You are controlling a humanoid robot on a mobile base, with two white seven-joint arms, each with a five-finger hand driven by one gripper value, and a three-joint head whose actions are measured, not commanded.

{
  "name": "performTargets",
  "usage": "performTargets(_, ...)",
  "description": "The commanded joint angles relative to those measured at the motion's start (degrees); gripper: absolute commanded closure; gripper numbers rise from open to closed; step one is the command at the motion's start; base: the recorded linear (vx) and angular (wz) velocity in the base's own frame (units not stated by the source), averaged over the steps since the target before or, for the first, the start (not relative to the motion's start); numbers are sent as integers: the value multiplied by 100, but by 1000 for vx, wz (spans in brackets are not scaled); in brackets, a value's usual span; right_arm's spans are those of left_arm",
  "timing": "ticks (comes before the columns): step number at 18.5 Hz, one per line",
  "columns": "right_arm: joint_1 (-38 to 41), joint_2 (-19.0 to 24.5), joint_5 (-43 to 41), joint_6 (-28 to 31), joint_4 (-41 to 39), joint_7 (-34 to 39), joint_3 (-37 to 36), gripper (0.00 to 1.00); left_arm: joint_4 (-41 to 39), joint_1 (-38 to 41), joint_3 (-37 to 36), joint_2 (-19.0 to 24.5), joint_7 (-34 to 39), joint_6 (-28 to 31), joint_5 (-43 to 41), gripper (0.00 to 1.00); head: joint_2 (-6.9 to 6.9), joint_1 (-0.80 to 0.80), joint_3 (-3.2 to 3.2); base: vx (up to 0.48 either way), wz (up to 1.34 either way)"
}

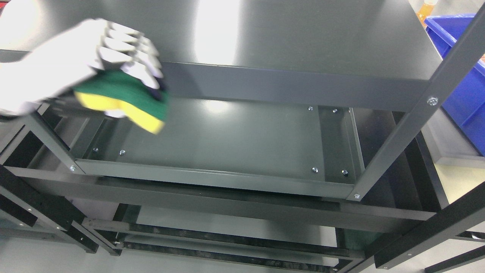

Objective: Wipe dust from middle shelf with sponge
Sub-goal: 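Wipe the sponge back across the shelf toward the far upright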

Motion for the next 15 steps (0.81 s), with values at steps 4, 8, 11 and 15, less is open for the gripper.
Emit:
performTargets(4,0,-100,0,-4,-100,3,6,0,356,-211,-938,-3869,-178,5,-2470,100,0,0,0,0,0)
performTargets(8,0,-100,0,-4,-100,3,6,0,533,-89,-955,-4783,-169,5,-3218,100,0,0,0,0,0)
performTargets(11,0,-100,0,-4,-100,3,-2,0,533,490,-1131,-4783,-152,5,-3219,100,0,0,0,0,0)
performTargets(15,0,-100,0,-4,-100,3,6,0,541,2053,-852,-4783,-82,5,-3175,99,0,0,0,0,0)
